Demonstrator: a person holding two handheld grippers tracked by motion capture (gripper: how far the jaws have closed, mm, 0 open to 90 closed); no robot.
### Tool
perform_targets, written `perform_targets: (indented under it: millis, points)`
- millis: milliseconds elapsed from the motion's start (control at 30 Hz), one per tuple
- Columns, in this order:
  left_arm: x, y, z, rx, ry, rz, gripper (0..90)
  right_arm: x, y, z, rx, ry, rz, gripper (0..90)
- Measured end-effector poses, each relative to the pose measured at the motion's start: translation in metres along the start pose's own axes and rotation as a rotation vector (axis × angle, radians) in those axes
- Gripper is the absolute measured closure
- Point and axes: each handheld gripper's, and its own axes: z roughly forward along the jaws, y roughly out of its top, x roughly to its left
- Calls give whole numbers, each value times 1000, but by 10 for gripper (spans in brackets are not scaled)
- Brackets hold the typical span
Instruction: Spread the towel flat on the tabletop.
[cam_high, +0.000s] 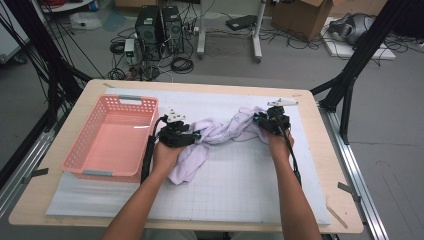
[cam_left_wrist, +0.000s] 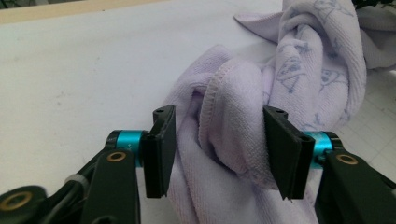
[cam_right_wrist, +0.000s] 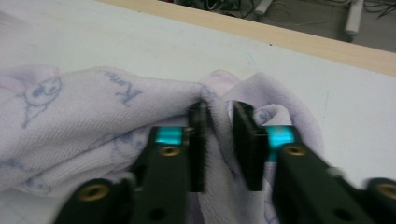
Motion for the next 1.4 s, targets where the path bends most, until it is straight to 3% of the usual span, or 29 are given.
perform_targets:
  millis: [33, 133, 267, 367, 467, 567, 700, 900, 1000, 1100, 1167, 1200, 1267, 1400]
  points:
    - [1, -1, 1, 8, -3, -4, 455, 1, 0, -4, -5, 7, 3, 575]
    - [4, -5, 5, 30, -20, -21, 464, 7, -3, -17, -20, 22, -11, 513]
    - [2, -6, 2, 14, -39, -11, 612, 22, -12, -45, -60, 52, -68, 504]
    - [0, -5, -1, 9, -41, 25, 795, 33, -21, -64, -55, 122, -91, 553]
    - [-1, -4, -3, 4, -57, 20, 831, 47, -34, -73, -40, 190, -136, 661]
    - [-5, -2, -6, -17, -76, 16, 837, 62, -50, -62, 38, 280, -146, 699]
    - [-8, 3, -11, -49, -84, 11, 839, 89, -60, -34, 107, 352, -162, 670]
    - [-4, 7, -15, -84, -75, -31, 840, 122, -58, -3, 113, 425, -140, 613]
    - [-1, 5, -12, -66, -66, -38, 840, 138, -55, 9, 109, 449, -107, 527]
    - [1, 5, -13, -66, -60, -51, 840, 154, -52, 18, 110, 431, -103, 520]
    - [2, 5, -13, -64, -58, -54, 840, 162, -49, 22, 126, 353, -147, 632]
    - [2, 5, -14, -63, -58, -55, 840, 163, -49, 22, 121, 338, -152, 675]
    - [2, 5, -14, -62, -63, -56, 839, 161, -48, 24, 126, 352, -141, 891]
    - [-1, 5, -15, -63, -75, -56, 839, 160, -49, 22, 135, 372, -169, 900]
